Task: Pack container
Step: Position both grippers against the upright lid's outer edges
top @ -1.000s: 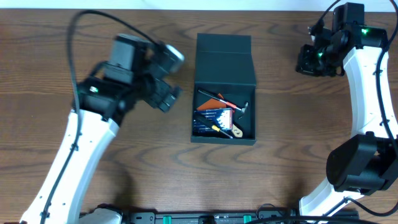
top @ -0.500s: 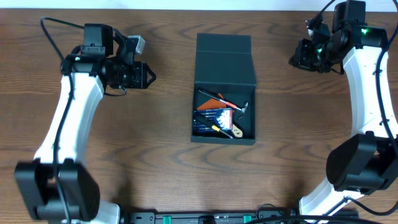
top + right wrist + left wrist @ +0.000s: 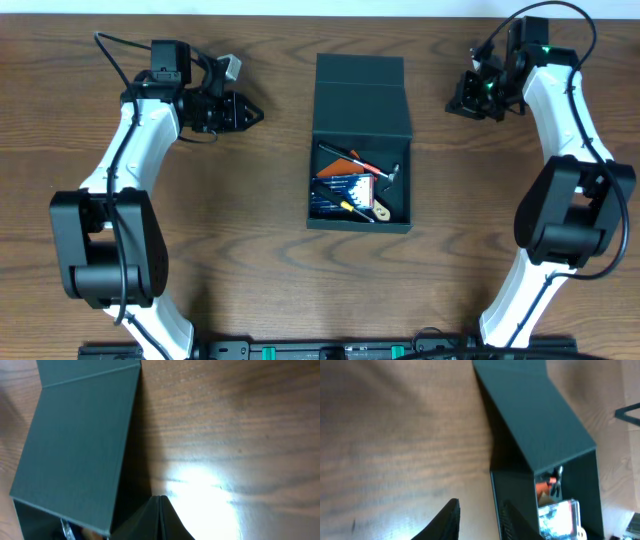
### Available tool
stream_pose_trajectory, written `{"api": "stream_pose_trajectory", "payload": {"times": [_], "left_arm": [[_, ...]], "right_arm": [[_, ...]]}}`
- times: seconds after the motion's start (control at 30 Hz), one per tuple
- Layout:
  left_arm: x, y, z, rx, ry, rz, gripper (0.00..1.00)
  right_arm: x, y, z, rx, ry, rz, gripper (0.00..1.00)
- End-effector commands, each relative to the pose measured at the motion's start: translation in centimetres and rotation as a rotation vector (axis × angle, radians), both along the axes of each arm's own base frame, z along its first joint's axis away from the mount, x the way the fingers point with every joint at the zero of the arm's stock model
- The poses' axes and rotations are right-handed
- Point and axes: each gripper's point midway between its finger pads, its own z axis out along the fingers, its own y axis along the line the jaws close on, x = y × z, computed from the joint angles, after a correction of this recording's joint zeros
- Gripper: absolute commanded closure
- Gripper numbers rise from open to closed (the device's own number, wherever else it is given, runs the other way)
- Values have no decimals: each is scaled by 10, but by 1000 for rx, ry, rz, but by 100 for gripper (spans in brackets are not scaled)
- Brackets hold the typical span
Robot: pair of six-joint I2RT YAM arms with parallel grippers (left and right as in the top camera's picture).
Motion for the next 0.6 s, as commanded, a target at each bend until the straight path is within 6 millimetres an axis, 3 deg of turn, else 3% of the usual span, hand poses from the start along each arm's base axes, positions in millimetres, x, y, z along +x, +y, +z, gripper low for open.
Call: {"api": "stream_pose_trajectory", "payload": {"times": [0.0,0.27,0.57], "left_arm": [[10,-6,-9,-73,16,8,76],[31,-20,-37,-211,45,19,79],[28,-38,-64,-230,97,-9,80]], "right_arm": [[3,9,-16,53,25,5,98],[8,20,-49,60,64,16,99],[19,39,-65,90,42,46,99]]}}
